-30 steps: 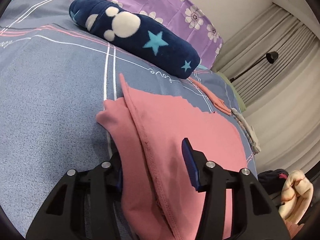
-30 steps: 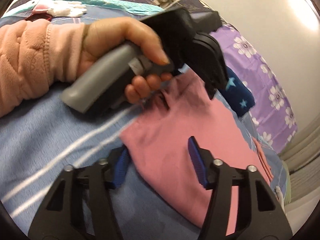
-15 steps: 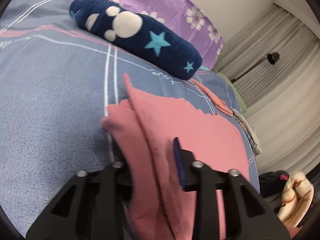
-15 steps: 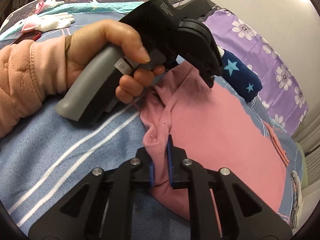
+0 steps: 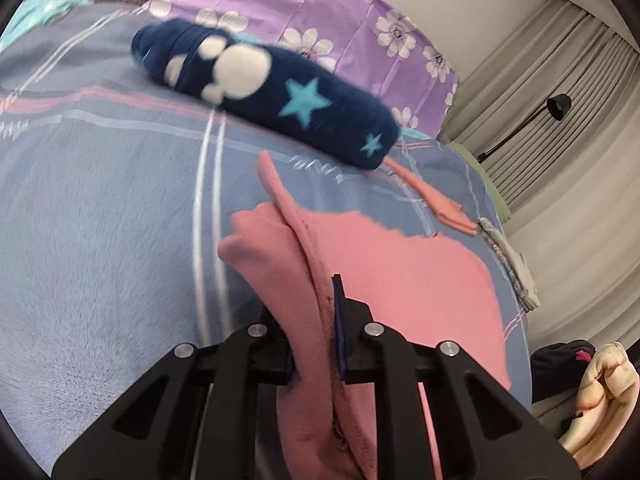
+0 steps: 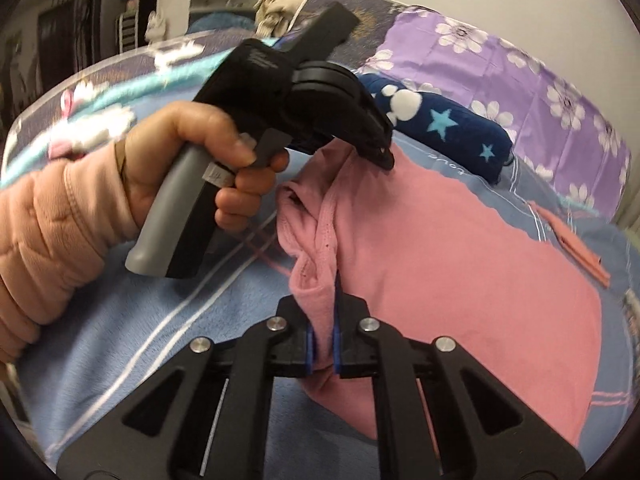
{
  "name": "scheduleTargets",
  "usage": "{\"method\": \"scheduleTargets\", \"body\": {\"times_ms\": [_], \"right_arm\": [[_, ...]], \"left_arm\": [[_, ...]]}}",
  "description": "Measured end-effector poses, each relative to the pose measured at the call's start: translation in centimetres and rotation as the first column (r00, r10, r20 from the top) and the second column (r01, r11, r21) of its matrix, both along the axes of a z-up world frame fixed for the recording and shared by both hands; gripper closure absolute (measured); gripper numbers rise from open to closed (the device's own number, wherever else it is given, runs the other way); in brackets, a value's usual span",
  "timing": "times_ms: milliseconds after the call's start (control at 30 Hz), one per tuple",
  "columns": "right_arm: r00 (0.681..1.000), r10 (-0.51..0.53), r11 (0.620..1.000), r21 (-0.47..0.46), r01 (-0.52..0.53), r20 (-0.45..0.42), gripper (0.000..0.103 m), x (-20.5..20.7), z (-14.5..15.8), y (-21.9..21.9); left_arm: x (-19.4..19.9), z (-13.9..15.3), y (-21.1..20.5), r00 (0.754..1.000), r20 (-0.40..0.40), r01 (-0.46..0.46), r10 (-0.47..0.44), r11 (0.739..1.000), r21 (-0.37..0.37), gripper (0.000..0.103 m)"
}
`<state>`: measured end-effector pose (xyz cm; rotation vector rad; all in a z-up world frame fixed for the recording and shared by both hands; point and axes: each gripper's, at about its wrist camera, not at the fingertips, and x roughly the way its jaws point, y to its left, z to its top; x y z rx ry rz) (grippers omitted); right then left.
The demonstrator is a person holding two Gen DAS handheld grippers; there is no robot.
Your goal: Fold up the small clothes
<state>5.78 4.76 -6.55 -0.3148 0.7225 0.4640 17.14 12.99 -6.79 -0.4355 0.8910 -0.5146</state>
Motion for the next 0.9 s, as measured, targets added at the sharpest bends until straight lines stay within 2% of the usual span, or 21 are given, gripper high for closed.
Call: {"method": "scheduleTargets", "body": {"times_ms": [67,233,367,533,767,900], "right_arm": [[1.000,-0.017,0.997,0.075,0.017,0.000,0.097,0.1,1.2,-1.8],[0.997,-0.072,0.978,0.194,0.073,-0.012,0.097,0.3,2.9,-5.8],[0.990,-0.124,0.945,0.297,0.139,-0.071,0.098,0.6,3.1,-9.7],[0.978,-0.158,0.903,0.380,0.200,-0.138,0.099,0.7,2.7,-13.7],[0.966,-0.216,0.854,0.451,0.259,-0.145,0.099,-0.2,2.8,-18.9],[0.946,-0.266,0.811,0.488,0.322,-0.183,0.099,-0.2,2.1,-23.1]], "left_arm": [[0.1,1.7,-1.0,1.000,0.019,0.004,-0.005,1.000,0.024,0.088],[0.4,3.7,-4.1,1.000,0.015,-0.007,0.005,0.996,0.090,0.088],[0.4,4.5,-6.2,1.000,0.000,-0.024,0.024,0.994,0.103,0.089],[0.6,5.5,-10.0,1.000,-0.007,-0.023,0.024,0.989,0.148,0.089],[0.8,6.8,-17.1,1.000,0.004,0.020,-0.021,0.980,0.200,0.089],[1.2,6.7,-21.4,0.998,-0.007,0.055,-0.055,0.972,0.226,0.089]]}}
